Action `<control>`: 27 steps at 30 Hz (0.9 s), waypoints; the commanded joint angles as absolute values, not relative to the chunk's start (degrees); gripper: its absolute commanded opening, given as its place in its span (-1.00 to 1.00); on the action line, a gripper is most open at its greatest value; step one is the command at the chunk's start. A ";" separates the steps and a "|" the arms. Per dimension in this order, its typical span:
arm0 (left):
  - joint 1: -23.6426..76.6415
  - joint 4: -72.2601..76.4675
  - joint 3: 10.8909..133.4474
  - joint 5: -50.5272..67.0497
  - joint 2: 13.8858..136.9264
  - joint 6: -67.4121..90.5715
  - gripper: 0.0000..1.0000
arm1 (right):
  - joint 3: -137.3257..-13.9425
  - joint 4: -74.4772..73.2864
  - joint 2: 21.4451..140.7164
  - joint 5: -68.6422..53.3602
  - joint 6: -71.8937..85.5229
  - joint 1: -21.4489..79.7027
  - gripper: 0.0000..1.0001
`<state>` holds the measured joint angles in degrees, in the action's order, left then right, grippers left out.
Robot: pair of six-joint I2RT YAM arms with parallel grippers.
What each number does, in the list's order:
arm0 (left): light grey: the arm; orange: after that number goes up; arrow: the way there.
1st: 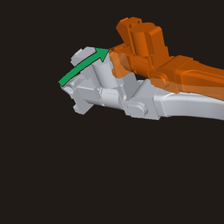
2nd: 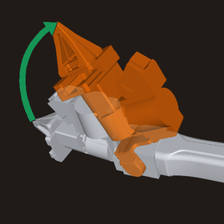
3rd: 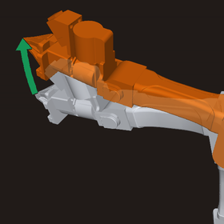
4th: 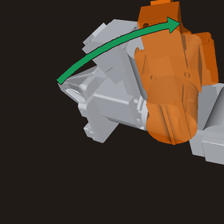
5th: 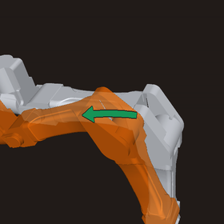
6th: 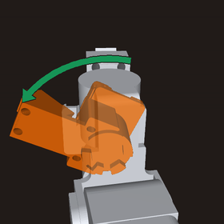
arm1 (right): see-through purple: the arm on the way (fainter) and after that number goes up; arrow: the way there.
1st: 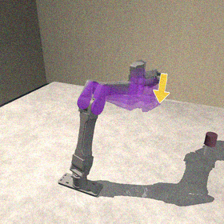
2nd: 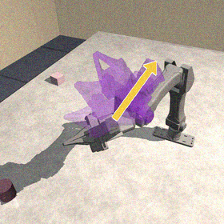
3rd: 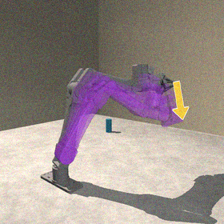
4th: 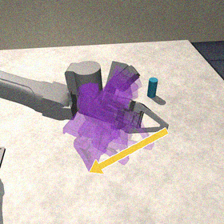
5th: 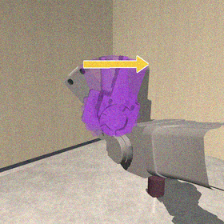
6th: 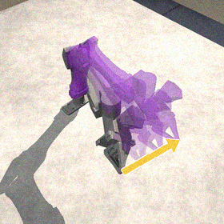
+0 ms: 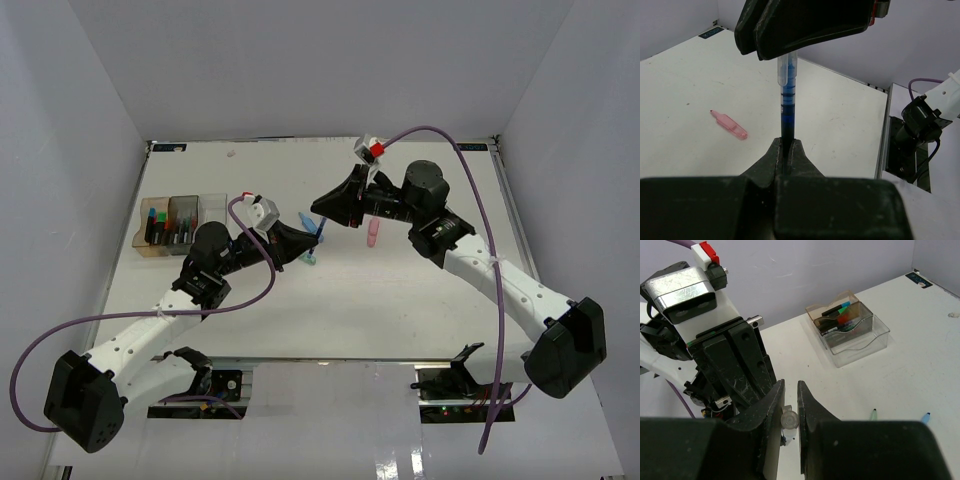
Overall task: Sort the stationery into containers
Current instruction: Close the pen cap on the pen.
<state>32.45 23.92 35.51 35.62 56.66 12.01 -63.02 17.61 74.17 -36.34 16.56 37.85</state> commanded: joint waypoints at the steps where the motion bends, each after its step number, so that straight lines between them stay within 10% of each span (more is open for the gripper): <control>1: 32.61 29.26 36.47 36.21 54.58 11.78 -1.00 | -65.91 9.24 75.85 -38.23 12.75 38.06 -0.85; 27: 32.61 31.64 35.42 39.29 58.09 12.04 -1.00 | -68.20 9.14 73.22 -35.42 12.04 38.14 -0.50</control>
<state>32.45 27.35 35.29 37.21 58.15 12.05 -66.70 9.58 74.32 -36.14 12.43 37.91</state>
